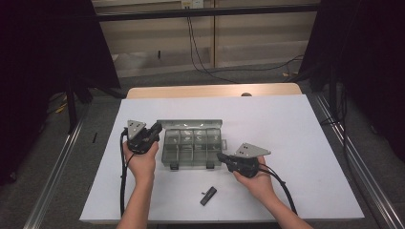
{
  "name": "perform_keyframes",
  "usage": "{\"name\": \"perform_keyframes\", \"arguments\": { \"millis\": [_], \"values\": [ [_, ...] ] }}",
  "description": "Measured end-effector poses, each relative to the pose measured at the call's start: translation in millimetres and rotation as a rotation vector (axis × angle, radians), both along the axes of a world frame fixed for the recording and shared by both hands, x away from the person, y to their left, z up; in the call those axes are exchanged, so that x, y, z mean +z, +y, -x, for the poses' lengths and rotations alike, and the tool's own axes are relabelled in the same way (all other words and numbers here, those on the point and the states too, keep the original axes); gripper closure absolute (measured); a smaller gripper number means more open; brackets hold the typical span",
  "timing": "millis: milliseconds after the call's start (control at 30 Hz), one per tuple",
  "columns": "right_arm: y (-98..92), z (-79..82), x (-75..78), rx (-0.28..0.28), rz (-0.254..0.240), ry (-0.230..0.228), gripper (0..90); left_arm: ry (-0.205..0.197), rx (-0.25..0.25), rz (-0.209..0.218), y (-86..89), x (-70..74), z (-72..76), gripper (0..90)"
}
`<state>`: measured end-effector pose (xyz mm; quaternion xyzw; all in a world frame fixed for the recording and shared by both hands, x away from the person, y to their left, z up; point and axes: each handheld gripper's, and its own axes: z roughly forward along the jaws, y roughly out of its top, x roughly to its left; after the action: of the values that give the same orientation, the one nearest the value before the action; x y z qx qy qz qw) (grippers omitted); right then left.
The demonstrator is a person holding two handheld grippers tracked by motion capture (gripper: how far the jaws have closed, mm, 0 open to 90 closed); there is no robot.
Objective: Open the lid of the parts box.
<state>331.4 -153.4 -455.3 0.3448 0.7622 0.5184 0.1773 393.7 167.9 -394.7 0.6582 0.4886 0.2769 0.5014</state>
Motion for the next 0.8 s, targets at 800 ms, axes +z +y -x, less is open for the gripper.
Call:
{"name": "perform_keyframes", "arguments": {
  "millis": [800],
  "values": [
    [-0.1,-0.2,0.0,0.001,-0.004,0.002,90.0,0.018,0.008,-0.007,-2.5,7.1,-10.3,86.3]
  ]
}}
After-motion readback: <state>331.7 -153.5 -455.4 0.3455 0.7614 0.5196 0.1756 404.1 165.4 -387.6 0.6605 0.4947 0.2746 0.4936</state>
